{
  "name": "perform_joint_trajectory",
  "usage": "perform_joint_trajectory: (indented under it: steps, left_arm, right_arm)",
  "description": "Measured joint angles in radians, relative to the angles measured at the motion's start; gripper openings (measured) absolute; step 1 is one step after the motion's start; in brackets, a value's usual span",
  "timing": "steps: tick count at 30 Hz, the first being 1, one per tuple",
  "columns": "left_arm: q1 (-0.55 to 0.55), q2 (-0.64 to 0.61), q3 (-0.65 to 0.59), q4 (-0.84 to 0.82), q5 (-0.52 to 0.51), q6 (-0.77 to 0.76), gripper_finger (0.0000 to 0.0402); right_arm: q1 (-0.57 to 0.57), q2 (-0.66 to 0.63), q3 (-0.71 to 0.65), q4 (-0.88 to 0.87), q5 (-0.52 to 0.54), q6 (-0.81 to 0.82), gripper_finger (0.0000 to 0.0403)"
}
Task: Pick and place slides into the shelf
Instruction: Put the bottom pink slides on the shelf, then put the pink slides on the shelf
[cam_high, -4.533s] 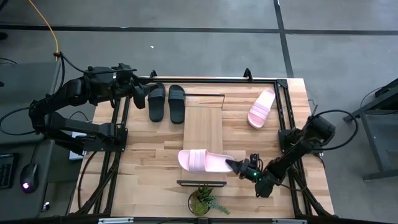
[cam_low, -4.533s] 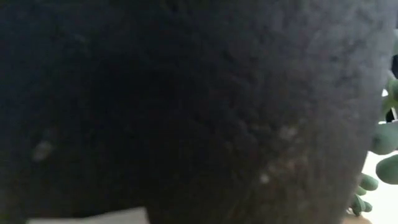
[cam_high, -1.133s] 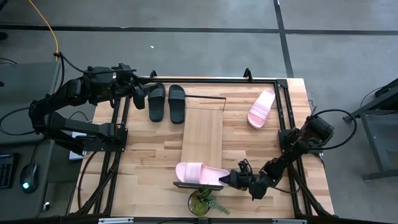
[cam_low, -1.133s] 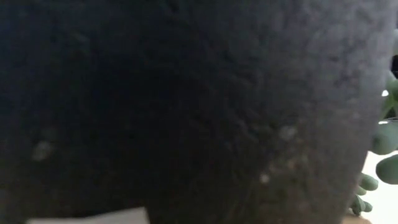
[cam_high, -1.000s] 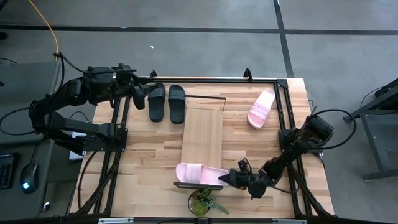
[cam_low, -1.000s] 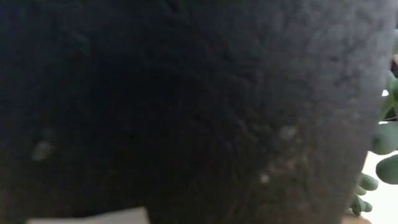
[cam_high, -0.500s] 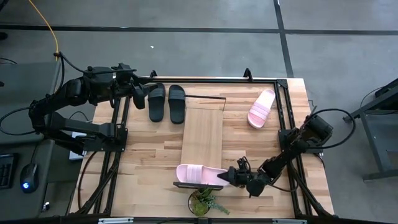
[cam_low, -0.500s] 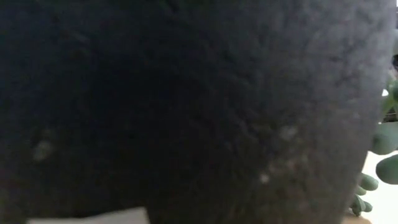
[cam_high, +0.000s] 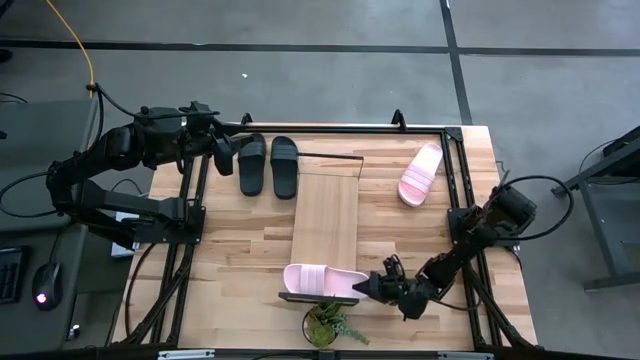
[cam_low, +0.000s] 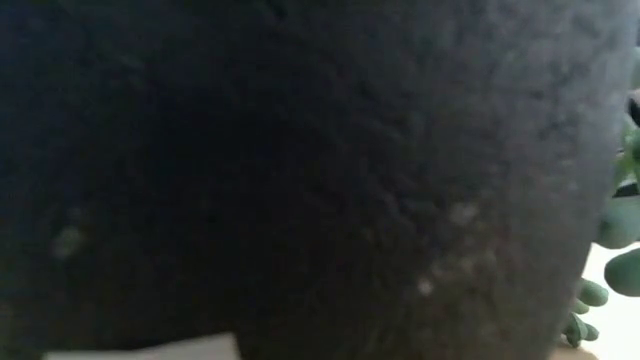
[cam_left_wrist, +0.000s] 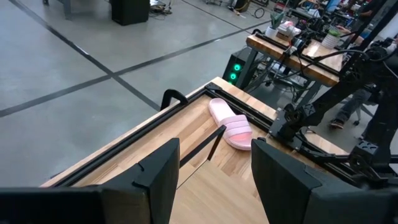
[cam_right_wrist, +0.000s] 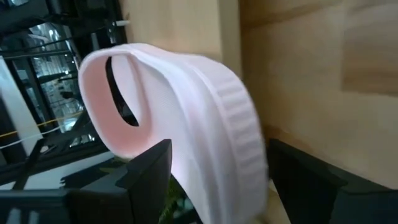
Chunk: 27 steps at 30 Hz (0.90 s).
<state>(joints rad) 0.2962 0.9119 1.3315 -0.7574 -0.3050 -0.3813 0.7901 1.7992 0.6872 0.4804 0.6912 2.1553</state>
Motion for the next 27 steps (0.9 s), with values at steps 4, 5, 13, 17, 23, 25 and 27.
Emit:
perform_joint_trajectory:
  steps: [4, 5, 13, 17, 23, 25, 27]
  left_arm:
    - [0.000, 0.000, 0.000, 0.000, 0.003, 0.001, 0.0184]
    - [0.000, 0.000, 0.000, 0.000, 0.003, 0.001, 0.0184]
    - [0.000, 0.000, 0.000, 0.000, 0.003, 0.002, 0.0184]
    - [0.000, 0.000, 0.000, 0.000, 0.004, 0.002, 0.0184]
    - [0.000, 0.000, 0.000, 0.000, 0.004, 0.002, 0.0184]
    - [0.000, 0.000, 0.000, 0.000, 0.002, 0.002, 0.0184]
    - [0.000, 0.000, 0.000, 0.000, -0.006, 0.004, 0.0184]
  right_arm:
    - [0.041, -0.012, 0.000, -0.066, 0.045, 0.060, 0.0250]
    - [0.052, -0.022, 0.000, -0.091, 0.063, 0.074, 0.0250]
    - [0.110, -0.151, 0.000, -0.337, 0.121, 0.123, 0.0250]
    - [0.116, -0.235, 0.000, -0.476, 0.122, 0.123, 0.0250]
    - [0.099, -0.393, 0.000, -0.740, 0.141, 0.122, 0.0250]
    - [0.087, -0.452, 0.000, -0.826, 0.143, 0.115, 0.0250]
    - [0.075, -0.510, 0.000, -0.904, 0.143, 0.109, 0.0250]
